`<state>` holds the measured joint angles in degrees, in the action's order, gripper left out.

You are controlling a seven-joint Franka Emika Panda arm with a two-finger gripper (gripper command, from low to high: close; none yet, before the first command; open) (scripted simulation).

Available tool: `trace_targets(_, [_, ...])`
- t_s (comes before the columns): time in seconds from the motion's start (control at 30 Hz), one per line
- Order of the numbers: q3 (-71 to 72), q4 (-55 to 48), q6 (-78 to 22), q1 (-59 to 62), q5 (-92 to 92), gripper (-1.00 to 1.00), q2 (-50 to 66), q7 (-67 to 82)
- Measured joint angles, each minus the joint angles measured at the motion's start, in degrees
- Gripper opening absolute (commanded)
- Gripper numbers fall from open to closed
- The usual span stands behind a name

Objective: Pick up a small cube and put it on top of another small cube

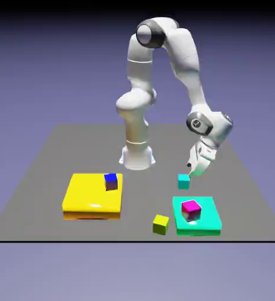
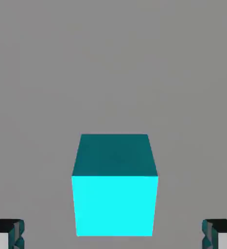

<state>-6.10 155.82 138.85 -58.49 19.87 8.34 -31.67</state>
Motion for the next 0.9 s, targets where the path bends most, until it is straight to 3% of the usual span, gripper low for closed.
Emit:
trace_targets(0.1, [-1.5,0.6,6.8,0.1,2.6,0.00,6.2,-1.9])
trace_targets(0.13, [-1.7,0.7,7.9,0.1,3.0,-1.00,7.2,-2.2])
trace_targets(0.2, [-1.7,0.7,7.9,0.1,3.0,-1.00,7.2,-2.2])
trace_targets(0.37, [0.8,-0.3,-3.5,0.0,-1.5,-1.00,-3.1,1.1])
trace_targets(0.9, [-6.2,-0.5,-14.3,32.2,9.1,-1.00,-19.5,20.5])
